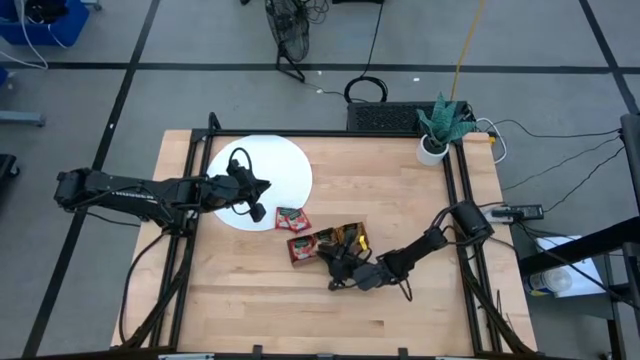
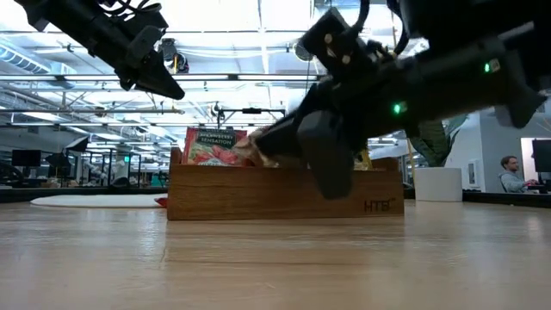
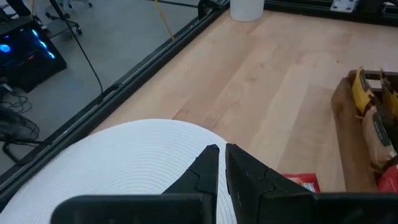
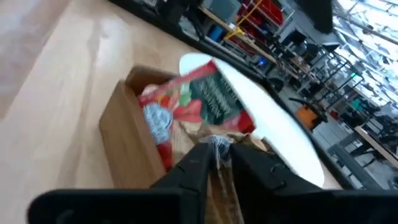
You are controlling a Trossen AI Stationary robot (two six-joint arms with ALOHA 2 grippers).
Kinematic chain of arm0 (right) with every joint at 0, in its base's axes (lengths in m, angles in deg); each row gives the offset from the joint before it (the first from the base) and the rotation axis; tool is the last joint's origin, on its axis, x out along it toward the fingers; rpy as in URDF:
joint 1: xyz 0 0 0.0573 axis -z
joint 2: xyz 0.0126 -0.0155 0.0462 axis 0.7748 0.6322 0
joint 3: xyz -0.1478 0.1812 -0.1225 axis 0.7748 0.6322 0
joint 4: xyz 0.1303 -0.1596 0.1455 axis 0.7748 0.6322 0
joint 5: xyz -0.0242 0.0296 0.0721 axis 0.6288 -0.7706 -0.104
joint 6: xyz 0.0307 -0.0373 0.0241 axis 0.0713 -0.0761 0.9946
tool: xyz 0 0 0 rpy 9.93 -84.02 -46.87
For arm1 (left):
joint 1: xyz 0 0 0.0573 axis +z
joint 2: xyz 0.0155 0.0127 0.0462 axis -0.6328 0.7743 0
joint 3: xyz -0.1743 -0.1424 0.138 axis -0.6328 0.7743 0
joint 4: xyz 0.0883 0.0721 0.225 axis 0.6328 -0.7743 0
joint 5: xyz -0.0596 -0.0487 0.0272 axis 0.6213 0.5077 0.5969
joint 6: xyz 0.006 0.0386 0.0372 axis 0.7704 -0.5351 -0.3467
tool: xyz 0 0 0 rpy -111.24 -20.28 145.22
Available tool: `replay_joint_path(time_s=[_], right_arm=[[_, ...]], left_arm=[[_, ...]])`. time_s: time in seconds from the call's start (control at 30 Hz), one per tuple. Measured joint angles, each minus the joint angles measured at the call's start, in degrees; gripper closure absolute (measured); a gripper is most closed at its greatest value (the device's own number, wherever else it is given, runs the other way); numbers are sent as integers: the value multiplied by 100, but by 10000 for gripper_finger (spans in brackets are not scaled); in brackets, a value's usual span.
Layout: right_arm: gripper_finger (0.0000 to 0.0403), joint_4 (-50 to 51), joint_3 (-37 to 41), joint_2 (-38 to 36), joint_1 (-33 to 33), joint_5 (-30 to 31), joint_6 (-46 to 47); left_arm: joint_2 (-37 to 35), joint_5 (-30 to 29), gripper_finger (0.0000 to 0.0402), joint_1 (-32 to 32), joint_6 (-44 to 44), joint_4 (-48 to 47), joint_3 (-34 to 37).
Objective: Pick & Place Tea
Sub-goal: Put the brown tea bag into the middle section of the wooden organizer
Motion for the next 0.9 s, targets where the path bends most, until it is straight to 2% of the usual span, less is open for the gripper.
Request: replay_joint_path(time_s=[0.2, 0.37, 0.53, 0.67, 0.77, 0.83, 0.9], right_arm=[[303, -11, 0, -121, 17, 84, -41], [273, 60, 0, -121, 0, 629, -140], [265, -497, 0, -220, -162, 1051, -744], [268, -516, 0, -455, -254, 1051, -841], [268, -148, 0, -677, -280, 958, -908], [270, 427, -1, -920, -287, 611, -974], [283, 1491, -112, -1247, -281, 94, -666]], left_arm=[[0, -9, 364, 2, -2, 0, 0], [0, -9, 364, 4, -13, -4, 0], [0, -9, 364, 4, -19, -4, 0], [0, -12, 364, 4, -39, -4, 0], [0, -12, 364, 4, -42, 8, 0], [0, -14, 364, 4, -42, 7, 0], [0, -14, 364, 4, -44, 7, 0]])
